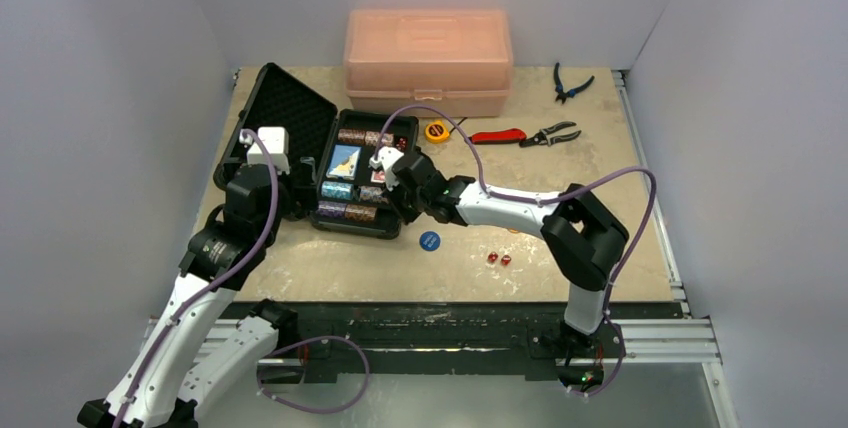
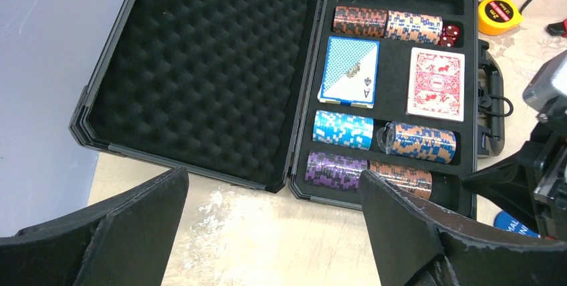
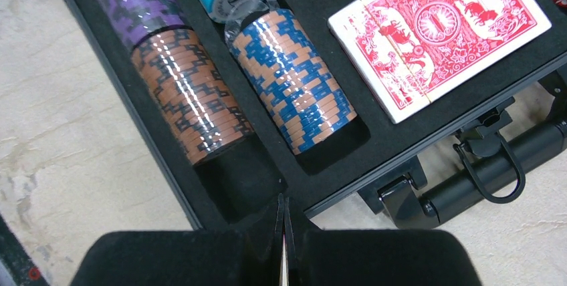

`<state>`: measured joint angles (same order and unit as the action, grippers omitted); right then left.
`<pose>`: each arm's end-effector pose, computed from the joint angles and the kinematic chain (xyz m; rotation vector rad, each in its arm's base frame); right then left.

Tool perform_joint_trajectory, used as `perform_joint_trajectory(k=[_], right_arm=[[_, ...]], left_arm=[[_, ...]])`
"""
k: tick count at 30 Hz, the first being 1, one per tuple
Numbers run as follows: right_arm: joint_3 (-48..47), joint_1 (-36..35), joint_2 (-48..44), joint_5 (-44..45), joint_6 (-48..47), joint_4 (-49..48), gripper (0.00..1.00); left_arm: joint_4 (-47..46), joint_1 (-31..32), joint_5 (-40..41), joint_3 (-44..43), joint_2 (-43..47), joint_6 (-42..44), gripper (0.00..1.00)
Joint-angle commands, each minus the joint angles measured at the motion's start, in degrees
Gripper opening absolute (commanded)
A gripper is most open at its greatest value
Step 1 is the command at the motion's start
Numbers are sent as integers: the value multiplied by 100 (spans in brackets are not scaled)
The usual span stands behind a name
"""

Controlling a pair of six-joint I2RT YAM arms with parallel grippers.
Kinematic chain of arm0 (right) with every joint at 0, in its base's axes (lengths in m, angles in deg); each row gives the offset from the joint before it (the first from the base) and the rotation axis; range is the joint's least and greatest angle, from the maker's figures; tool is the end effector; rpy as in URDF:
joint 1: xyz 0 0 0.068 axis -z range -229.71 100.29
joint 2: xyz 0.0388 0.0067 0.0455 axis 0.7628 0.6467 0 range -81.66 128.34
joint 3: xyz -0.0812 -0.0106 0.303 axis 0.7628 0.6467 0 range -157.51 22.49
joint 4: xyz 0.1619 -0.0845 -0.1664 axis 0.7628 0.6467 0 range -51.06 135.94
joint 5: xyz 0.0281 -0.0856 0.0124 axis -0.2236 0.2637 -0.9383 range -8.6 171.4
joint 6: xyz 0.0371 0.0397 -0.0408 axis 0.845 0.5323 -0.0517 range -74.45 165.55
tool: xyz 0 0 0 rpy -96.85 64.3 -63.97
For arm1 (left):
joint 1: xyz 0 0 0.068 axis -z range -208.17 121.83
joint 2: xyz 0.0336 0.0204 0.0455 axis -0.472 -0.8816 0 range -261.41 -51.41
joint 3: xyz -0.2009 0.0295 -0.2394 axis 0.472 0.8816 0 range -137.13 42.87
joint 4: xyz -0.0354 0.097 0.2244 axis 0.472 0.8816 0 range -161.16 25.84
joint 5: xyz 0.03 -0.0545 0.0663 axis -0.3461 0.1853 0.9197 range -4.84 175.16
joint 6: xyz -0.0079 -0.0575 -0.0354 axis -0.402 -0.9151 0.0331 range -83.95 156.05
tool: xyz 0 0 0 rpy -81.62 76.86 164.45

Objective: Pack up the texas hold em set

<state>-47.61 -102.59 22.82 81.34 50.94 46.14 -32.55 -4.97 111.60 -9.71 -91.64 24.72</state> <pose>0.2511 0.3319 0.2445 -0.9483 2.1538 0.5161 0.1086 -0.0201 0.3647 -0.0820 1.9773 0.0780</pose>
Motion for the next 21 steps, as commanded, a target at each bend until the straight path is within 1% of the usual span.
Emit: perform_joint_trajectory(k=[1,10,21], right_arm=[[-277,-20,164,275,15,-220,0],[-552,12,420,795,68,-215,0],[-1087,76,880,940,-59,-60,0]], left_arm=[[-221,-44,81,11,19,79,100],[-227,-44,80,3,-28,83,100],[-238,-44,63,2,-64,83,100]])
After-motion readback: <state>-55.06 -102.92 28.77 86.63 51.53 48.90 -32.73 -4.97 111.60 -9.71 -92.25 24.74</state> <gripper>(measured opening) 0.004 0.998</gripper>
